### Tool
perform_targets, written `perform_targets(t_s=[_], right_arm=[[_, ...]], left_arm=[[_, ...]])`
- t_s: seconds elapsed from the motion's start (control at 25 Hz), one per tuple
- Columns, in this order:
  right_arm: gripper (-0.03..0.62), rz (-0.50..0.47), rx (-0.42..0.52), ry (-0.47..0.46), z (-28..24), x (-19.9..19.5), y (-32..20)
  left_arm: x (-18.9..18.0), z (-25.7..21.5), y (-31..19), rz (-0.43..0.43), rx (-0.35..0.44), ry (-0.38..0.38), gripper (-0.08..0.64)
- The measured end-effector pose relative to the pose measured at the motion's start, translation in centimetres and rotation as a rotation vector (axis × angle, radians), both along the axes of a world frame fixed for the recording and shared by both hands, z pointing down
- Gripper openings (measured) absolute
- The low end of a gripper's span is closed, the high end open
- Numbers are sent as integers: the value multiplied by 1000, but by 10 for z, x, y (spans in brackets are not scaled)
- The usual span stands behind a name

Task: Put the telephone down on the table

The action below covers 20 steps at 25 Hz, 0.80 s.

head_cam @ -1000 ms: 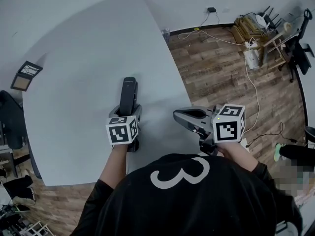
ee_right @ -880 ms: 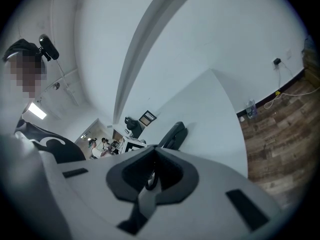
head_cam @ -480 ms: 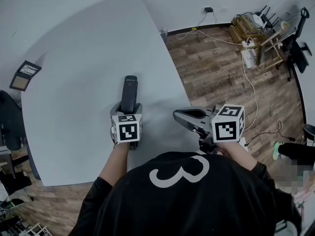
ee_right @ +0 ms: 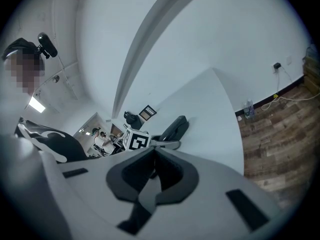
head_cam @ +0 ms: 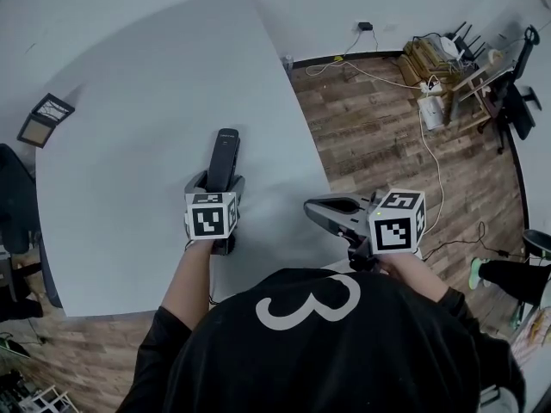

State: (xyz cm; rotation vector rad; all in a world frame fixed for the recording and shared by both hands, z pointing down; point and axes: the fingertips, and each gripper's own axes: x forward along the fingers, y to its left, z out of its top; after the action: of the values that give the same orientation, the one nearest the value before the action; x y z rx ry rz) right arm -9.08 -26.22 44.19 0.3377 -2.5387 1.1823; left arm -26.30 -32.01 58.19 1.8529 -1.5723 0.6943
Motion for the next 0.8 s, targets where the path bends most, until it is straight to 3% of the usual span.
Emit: perform_targets(t_s=[0.12,0.48,0.8], right_arm=[[9,-7,9,-6,-4,0,0],[9,-52,72,-70,-33,0,25],[9,-91,130,-144,-67,13,68]], left_arm=[[-11,-16,1,-45,85,-4,368],[-21,-91,45,-124,224,27,377],[43,-185,115,-35,343,208,374]])
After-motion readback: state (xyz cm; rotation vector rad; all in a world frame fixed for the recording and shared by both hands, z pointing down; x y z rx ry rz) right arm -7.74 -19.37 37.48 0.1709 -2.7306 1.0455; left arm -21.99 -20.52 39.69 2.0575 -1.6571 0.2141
